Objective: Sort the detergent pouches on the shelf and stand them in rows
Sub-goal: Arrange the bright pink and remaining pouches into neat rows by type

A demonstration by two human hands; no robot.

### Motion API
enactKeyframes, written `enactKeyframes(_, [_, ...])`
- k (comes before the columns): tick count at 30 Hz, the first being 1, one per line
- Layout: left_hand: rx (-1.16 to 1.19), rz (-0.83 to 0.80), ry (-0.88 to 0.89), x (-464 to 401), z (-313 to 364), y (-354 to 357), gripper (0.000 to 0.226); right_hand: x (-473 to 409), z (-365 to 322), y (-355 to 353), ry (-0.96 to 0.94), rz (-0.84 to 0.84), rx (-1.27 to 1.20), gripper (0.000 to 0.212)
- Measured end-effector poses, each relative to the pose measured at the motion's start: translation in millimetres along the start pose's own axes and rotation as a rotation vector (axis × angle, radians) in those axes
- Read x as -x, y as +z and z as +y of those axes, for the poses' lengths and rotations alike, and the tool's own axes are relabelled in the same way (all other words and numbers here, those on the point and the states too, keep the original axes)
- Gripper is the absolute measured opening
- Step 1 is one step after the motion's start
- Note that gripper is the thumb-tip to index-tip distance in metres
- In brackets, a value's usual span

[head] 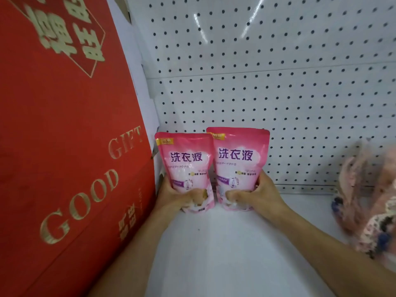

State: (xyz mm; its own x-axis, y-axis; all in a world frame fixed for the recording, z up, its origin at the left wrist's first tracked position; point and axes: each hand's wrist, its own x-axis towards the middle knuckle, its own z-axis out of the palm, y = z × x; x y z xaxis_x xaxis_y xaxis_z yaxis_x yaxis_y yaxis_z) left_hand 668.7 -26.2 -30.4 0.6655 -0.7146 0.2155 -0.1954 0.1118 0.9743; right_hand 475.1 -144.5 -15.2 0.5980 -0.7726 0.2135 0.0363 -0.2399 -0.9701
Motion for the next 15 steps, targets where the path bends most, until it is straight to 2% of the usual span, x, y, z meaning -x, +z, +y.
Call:
enactKeyframes(5, [-0.059,-0.076,0.035,1,-4,3,0.084,-11,5,-2,-0.011,0.052,0.016,0.061])
enactKeyframes(8, [-0.064,-0.041,0.006,-21,-14,6,0.081,-25,8,2,0.003,0.096,0.013,0.063])
enactKeyframes(12, [-0.076,-0.021,0.004,-36,-24,10,0.102,-36,15,4,0.034,0.161,0.016,0.073])
enactKeyframes(15, [-0.116,0.024,-0.011,-31,-22,12,0.099,-34,17,4,0.048,0.144,0.046,0.077])
